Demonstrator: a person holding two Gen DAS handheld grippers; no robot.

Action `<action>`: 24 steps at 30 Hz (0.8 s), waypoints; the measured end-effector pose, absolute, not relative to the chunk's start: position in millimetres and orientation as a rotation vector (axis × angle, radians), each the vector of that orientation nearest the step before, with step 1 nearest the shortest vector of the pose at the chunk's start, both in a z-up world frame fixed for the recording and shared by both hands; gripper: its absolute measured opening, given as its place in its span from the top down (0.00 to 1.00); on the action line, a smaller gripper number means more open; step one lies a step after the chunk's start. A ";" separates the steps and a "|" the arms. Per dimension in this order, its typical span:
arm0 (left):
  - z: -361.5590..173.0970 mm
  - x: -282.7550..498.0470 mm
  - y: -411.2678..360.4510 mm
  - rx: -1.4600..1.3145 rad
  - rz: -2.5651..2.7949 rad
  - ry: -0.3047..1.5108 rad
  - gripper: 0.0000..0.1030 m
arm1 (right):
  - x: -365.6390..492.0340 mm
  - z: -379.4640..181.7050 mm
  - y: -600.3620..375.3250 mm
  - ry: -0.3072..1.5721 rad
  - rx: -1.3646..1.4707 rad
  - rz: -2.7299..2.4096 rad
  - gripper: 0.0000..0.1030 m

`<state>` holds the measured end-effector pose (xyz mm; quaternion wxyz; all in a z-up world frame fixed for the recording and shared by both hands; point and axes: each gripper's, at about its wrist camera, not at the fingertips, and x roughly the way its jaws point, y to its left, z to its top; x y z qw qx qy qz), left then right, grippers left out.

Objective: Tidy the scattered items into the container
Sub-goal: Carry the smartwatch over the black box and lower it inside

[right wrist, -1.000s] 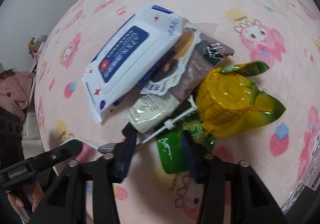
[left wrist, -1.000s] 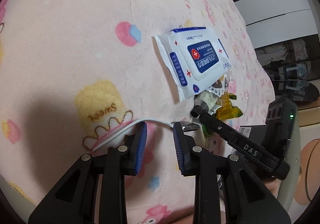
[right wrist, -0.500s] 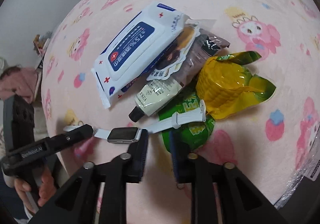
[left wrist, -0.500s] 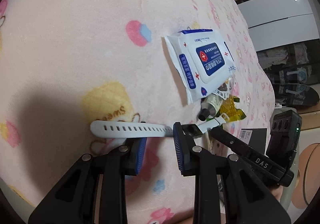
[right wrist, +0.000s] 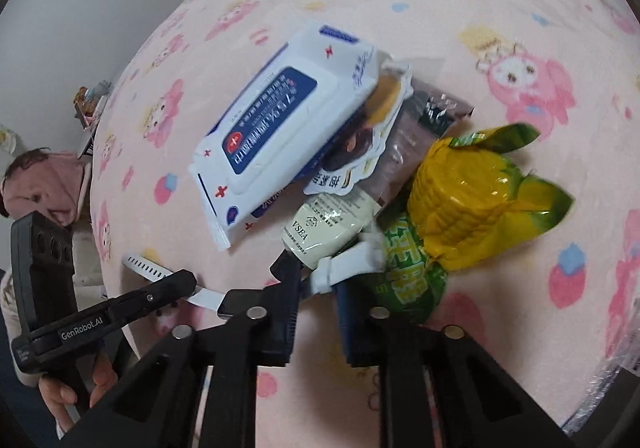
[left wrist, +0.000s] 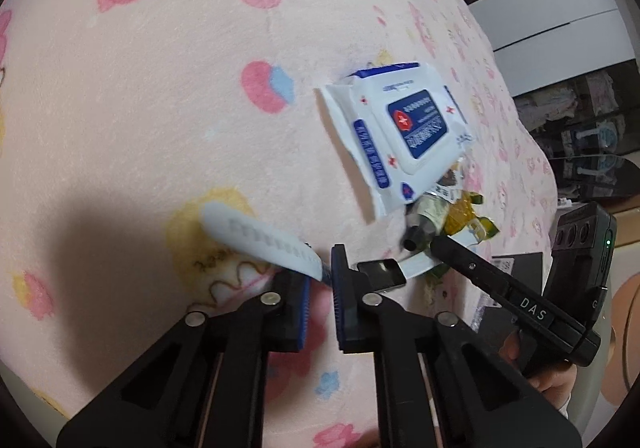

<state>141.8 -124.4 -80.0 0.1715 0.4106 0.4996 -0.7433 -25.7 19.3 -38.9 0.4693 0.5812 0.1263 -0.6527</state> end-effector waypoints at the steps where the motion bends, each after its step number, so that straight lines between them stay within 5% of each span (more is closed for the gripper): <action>1: -75.5 142.1 -122.8 1.163 -2.127 1.408 0.95 | -23.5 -33.1 21.1 0.320 1.402 -1.610 0.91; 13: 23.5 126.1 -77.5 1.134 -2.454 1.282 0.95 | -11.9 59.5 111.9 0.304 1.176 -1.734 0.92; 24: 96.3 24.7 63.6 1.380 -2.756 1.144 0.95 | -34.0 133.7 258.7 0.251 1.086 -1.991 0.92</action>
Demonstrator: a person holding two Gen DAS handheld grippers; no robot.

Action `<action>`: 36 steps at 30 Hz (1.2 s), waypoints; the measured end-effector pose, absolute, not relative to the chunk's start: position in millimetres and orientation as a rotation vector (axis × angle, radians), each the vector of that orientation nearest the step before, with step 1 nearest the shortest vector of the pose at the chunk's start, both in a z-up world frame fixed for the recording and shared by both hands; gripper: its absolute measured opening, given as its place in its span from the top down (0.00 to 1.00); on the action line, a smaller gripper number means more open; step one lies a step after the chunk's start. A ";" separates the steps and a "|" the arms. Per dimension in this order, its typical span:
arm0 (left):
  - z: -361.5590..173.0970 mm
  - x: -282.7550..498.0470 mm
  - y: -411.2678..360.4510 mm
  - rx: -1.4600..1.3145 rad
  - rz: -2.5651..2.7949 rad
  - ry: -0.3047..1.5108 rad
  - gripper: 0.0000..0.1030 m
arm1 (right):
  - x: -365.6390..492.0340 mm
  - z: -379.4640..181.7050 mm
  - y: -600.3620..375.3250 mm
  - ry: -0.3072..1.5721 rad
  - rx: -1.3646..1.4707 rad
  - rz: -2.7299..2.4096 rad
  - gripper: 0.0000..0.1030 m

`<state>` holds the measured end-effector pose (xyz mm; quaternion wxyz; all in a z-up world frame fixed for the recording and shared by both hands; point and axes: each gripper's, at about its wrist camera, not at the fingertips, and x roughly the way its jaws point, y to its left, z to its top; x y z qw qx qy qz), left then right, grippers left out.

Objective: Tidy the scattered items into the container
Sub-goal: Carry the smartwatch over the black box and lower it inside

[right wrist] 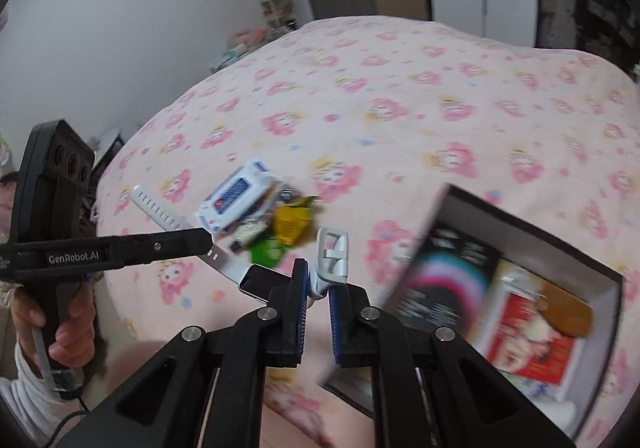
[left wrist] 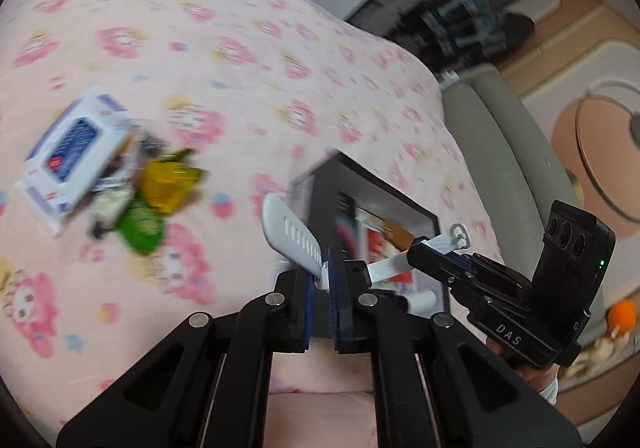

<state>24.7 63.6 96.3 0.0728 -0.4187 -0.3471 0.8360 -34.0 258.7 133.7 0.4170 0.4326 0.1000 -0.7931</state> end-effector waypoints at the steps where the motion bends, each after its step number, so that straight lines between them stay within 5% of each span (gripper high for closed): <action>1: 99.5 9.2 83.7 -1.270 2.483 -1.004 0.95 | -38.0 136.3 274.8 0.255 1.085 -2.019 0.92; 13: 65.9 -113.3 244.8 -1.427 2.308 -0.751 0.95 | -112.3 94.8 434.5 0.241 1.206 -2.266 0.92; 24: 3.1 -138.4 246.8 -1.510 2.282 -0.740 0.95 | -142.1 46.3 451.6 0.204 1.262 -2.287 0.92; 36: -0.3 -129.4 232.5 -1.548 2.418 -0.699 0.94 | -137.7 48.0 460.8 0.242 1.217 -2.413 0.85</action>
